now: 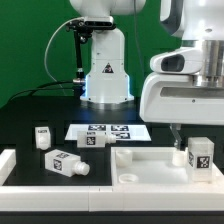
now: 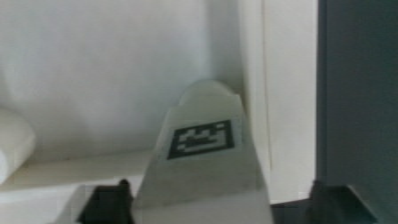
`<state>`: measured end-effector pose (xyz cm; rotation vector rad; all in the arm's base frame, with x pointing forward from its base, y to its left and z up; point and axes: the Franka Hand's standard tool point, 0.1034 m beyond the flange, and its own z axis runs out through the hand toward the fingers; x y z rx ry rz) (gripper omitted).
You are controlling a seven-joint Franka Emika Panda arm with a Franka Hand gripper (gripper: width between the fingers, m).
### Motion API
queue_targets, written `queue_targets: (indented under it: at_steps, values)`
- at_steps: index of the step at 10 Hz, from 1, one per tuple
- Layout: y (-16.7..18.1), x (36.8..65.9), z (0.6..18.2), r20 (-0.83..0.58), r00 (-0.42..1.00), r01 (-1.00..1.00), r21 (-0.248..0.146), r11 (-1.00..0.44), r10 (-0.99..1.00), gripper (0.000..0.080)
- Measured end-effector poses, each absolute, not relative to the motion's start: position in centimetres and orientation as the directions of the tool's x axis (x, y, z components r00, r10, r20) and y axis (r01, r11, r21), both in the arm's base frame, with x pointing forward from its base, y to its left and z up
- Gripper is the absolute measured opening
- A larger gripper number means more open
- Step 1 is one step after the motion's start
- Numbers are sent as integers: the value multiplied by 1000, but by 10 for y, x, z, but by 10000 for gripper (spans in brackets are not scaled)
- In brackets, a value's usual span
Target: Assemble one leg
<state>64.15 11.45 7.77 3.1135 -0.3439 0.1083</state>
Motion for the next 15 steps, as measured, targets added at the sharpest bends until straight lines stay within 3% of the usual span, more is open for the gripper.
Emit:
queue_targets:
  at_steps: [1,4,6,10,11,13,14,15]
  values:
    - [114,641,78,69,954,-293,-6,-956,-293,287]
    - [114,642,77,67,864,-499,-22,-867,-499,284]
    - [113,641,77,63,689,-721,-42,-692,-722,284]
    - [117,639,75,-34,102,-990,-105,-98,-994,285]
    - [116,639,77,-47,28,-993,-119,-22,-998,285]
    - [116,638,75,-46,42,-992,-118,-36,-998,285]
    - [116,638,75,-44,57,-992,-118,-51,-997,339]
    - [116,638,75,-44,63,-991,-118,-57,-997,523]
